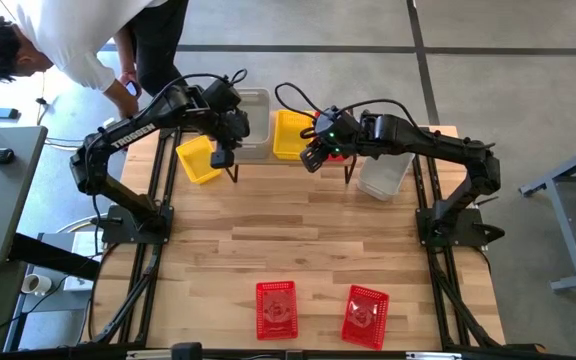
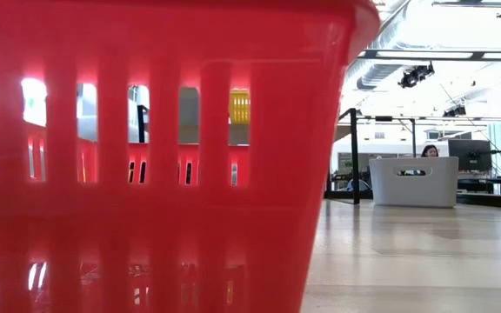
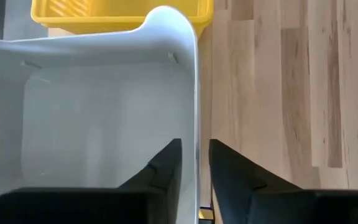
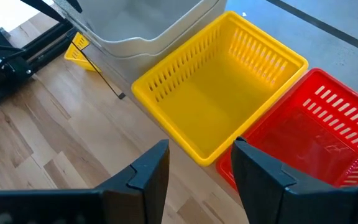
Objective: Stack baskets on shelf by color
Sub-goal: Stack the bottom red bin on top of the other red bin on the shelf
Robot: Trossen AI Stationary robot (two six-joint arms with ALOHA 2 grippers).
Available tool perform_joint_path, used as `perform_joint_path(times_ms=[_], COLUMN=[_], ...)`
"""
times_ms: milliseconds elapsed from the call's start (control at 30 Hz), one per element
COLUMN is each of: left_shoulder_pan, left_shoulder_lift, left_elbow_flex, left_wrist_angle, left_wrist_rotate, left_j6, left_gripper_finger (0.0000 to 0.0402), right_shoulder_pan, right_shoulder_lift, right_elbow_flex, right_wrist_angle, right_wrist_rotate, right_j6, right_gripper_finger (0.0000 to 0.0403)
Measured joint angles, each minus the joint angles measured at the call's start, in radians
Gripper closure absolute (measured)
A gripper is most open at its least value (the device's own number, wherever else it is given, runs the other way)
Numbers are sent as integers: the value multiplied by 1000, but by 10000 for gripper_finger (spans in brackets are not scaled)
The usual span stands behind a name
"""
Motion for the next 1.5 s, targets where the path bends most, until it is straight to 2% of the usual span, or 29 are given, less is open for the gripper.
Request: perform_joint_path(times_ms=[200,400,533,700,900,1000,1200,1500], left_shoulder_pan=[0,-7,-27,-66,-115,-144,-199,-260], left_shoulder_lift=[-26,-41,-47,-61,-74,-90,-99,-99], left_elbow_flex=[18,116,134,135,130,103,54,45], left_wrist_angle=[-15,-76,-112,-189,-197,-178,-167,-119], left_wrist_rotate=[-22,-6,-6,26,190,222,227,219], left_j6=[0,-56,-125,-143,-157,-158,-165,-218], left_gripper_finger=[286,266,264,268,268,269,270,271], right_shoulder_pan=[0,15,65,164,324,413,571,755], right_shoulder_lift=[0,0,0,0,0,0,19,102], right_elbow_flex=[0,0,0,0,0,-2,-2,-2], right_wrist_angle=[0,-10,-54,-120,-205,-220,-241,-249], right_wrist_rotate=[-50,-193,-288,-316,-326,-334,-363,-387], right_j6=[0,45,85,168,319,386,470,425], right_gripper_finger=[247,247,247,247,247,247,247,247])
